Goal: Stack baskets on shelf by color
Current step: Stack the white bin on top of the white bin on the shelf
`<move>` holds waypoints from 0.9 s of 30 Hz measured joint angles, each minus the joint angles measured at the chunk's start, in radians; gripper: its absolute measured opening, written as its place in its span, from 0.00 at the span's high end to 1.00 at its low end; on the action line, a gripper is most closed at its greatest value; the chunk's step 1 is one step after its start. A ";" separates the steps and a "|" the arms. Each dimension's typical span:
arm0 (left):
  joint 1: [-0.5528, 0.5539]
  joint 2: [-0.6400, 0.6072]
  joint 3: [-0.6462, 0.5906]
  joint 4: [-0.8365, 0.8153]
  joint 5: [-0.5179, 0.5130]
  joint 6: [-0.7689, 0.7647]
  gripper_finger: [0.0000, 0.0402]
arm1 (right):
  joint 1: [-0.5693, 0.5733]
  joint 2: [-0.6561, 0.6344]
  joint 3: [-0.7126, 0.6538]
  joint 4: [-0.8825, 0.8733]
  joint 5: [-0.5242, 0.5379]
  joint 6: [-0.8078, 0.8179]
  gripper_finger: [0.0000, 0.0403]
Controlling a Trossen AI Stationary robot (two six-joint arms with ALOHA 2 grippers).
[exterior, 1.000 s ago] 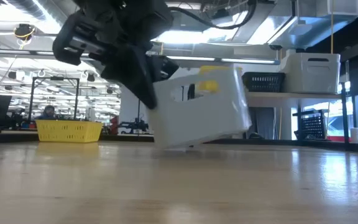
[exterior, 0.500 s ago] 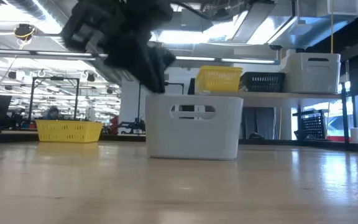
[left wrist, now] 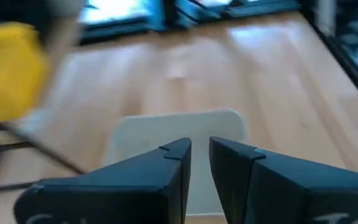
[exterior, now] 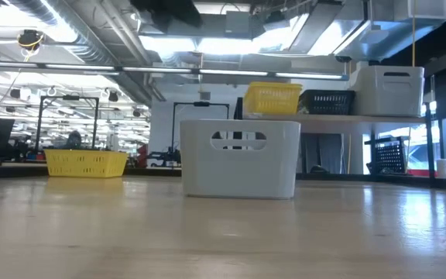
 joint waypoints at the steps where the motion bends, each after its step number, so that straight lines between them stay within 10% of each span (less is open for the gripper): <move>1: 0.000 -0.025 0.000 -0.008 -0.038 -0.008 0.88 | 0.030 0.000 0.000 0.000 0.016 0.020 0.78; 15: 0.000 -0.333 0.000 -0.259 -0.226 -0.057 0.88 | 0.390 0.163 0.000 0.112 0.486 0.711 0.78; 27: 0.000 -0.546 0.000 -0.398 -0.224 -0.055 0.88 | 0.498 0.384 0.000 0.036 0.520 1.522 0.78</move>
